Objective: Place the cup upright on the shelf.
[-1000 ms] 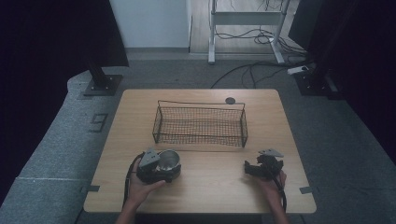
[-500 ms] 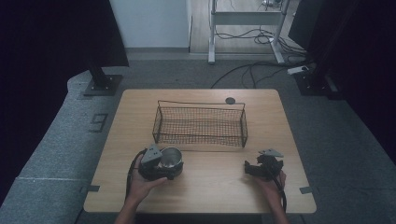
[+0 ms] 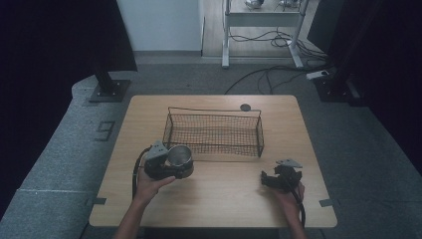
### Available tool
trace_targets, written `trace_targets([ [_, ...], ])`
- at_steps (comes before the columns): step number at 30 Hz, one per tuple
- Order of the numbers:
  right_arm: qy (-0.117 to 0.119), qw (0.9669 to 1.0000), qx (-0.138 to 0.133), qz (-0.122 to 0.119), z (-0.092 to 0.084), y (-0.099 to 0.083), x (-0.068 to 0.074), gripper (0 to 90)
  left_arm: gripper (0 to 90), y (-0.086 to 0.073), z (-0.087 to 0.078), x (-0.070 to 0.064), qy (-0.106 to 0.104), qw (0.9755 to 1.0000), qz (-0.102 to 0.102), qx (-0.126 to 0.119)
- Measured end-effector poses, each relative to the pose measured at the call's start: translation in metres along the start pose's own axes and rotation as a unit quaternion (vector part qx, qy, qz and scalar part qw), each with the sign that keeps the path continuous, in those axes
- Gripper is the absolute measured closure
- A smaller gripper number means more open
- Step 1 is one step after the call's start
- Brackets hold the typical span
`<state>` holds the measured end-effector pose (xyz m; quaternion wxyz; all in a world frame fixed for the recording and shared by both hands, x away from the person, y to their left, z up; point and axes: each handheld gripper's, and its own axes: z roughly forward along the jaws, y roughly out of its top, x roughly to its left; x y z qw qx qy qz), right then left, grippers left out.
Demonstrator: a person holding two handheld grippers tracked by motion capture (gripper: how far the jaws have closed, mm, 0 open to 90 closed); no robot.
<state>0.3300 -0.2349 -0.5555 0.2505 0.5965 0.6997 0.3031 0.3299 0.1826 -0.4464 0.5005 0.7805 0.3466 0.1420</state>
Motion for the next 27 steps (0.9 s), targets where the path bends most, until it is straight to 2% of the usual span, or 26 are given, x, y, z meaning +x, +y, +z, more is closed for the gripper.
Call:
trace_targets([
  [6, -0.002, 1.0000, 0.000, 0.000, 0.000, 0.000, 0.000, 5.2, 14.6, 0.012, 0.002, 0.006, -0.002, 1.0000, -0.004, -0.004],
  [13, -0.002, 1.0000, -0.001, 0.001, 0.000, 0.000, 0.000, 5.5, 14.6, 0.023, 0.009, 0.012, 0.006, 1.0000, 0.003, 0.004],
  [27, -0.003, 1.0000, -0.001, 0.001, 0.000, 0.000, 0.000, 5.7, 14.6, 0.034, 0.020, 0.029, 0.011, 0.9997, -0.018, 0.013],
])
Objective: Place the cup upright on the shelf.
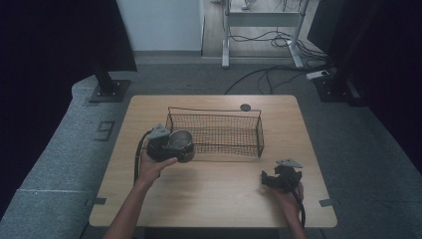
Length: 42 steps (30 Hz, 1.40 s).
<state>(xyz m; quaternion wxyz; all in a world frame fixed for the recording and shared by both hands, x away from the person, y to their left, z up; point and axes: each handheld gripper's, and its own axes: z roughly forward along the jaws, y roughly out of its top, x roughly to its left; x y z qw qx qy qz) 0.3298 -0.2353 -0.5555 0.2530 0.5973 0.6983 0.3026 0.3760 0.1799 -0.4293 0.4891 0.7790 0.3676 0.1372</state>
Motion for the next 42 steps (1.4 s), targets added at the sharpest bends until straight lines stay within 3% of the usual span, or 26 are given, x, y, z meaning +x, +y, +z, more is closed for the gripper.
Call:
trace_targets([
  [15, -0.003, 1.0000, -0.003, 0.004, 0.000, 0.000, 0.000, 6.8, 14.6, 0.011, 0.014, 0.011, -0.002, 0.9999, -0.006, 0.012],
  [26, -0.004, 1.0000, -0.004, 0.005, 0.000, 0.000, 0.000, 7.4, 14.6, 0.023, 0.015, 0.019, -0.001, 0.9999, -0.015, 0.001],
  [42, -0.006, 0.9999, -0.004, 0.007, -0.001, 0.000, 0.001, 8.8, 14.6, 0.037, 0.022, 0.021, 0.002, 1.0000, -0.002, 0.005],
])
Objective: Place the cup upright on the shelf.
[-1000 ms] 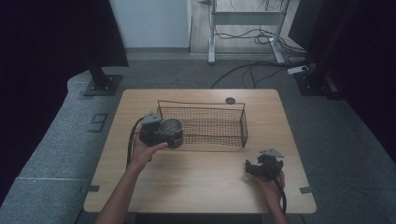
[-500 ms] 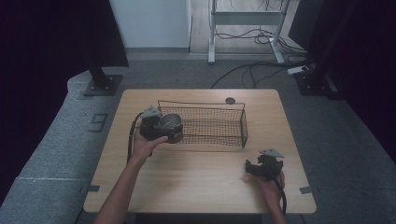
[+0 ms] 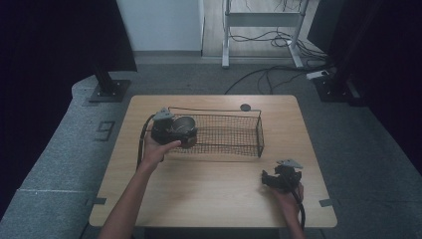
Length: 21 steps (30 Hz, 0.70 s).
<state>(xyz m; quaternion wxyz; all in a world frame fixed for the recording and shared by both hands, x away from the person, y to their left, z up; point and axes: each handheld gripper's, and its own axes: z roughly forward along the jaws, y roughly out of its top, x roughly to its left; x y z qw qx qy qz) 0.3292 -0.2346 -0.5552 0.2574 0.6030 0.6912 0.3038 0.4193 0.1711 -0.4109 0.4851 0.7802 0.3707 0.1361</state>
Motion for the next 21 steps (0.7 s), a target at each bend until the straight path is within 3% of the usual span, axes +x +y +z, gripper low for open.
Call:
trace_targets([
  [7, 0.000, 1.0000, 0.000, -0.001, 0.000, 0.000, 0.000, 9.1, 14.6, 0.006, 0.000, 0.004, 0.002, 0.9999, -0.008, -0.009],
  [13, 0.001, 1.0000, -0.001, -0.001, 0.000, 0.000, 0.000, 9.2, 14.6, 0.015, 0.003, 0.001, 0.003, 0.9999, 0.006, -0.008],
  [21, 0.000, 1.0000, 0.000, -0.003, 0.000, 0.000, 0.000, 9.4, 14.6, 0.022, 0.015, 0.002, 0.004, 1.0000, 0.007, -0.003],
])
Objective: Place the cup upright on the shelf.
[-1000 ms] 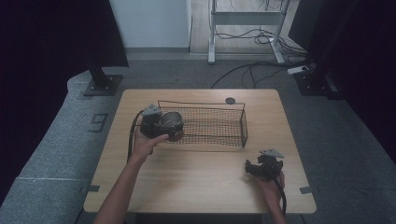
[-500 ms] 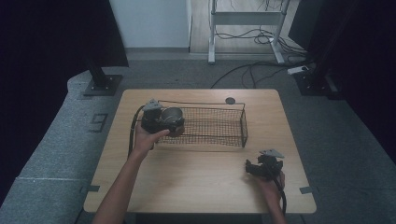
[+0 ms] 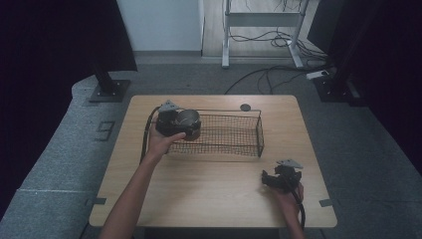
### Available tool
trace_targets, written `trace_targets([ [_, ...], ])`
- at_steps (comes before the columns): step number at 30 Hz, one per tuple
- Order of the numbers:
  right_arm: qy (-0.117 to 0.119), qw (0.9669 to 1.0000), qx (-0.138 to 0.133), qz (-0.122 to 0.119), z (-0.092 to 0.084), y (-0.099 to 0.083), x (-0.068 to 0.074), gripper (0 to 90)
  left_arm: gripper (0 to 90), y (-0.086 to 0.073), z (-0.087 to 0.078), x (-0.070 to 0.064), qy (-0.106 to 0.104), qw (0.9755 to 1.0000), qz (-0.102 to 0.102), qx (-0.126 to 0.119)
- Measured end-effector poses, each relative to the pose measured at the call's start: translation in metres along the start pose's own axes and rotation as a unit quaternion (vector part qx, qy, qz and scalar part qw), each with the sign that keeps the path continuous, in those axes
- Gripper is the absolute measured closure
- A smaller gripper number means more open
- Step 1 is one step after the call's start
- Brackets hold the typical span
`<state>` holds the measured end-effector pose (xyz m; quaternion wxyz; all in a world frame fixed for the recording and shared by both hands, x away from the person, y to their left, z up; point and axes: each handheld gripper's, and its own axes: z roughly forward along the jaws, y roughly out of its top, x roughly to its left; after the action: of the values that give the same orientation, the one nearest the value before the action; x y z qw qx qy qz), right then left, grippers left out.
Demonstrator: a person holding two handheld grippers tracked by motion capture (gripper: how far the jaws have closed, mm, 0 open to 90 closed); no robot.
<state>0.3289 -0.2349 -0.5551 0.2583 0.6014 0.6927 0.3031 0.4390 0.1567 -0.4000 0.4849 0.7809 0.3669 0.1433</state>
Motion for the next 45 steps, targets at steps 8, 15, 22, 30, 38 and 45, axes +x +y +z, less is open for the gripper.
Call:
trace_targets([
  [8, 0.001, 1.0000, -0.001, 0.001, 0.000, 0.000, 0.000, 9.5, 14.6, 0.000, 0.013, 0.008, 0.000, 0.9999, -0.015, 0.009],
  [15, 0.001, 1.0000, -0.001, 0.000, 0.000, 0.000, 0.000, 9.7, 14.6, 0.000, 0.022, 0.012, 0.004, 0.9997, -0.022, 0.014],
  [22, 0.001, 1.0000, -0.003, 0.000, 0.000, 0.000, 0.000, 11.1, 14.6, 0.000, 0.033, 0.022, 0.001, 0.9995, -0.023, 0.020],
  [30, 0.001, 1.0000, -0.002, 0.001, 0.000, 0.000, 0.000, 11.3, 14.6, 0.003, 0.045, 0.026, -0.014, 0.9993, -0.020, 0.028],
  [38, 0.001, 1.0000, -0.003, 0.000, 0.000, 0.000, 0.000, 11.4, 14.6, -0.004, 0.060, 0.026, -0.012, 0.9981, -0.025, 0.055],
  [45, 0.001, 1.0000, -0.003, 0.000, 0.000, 0.000, 0.000, 11.3, 14.6, -0.009, 0.071, 0.025, -0.013, 0.9969, -0.026, 0.073],
])
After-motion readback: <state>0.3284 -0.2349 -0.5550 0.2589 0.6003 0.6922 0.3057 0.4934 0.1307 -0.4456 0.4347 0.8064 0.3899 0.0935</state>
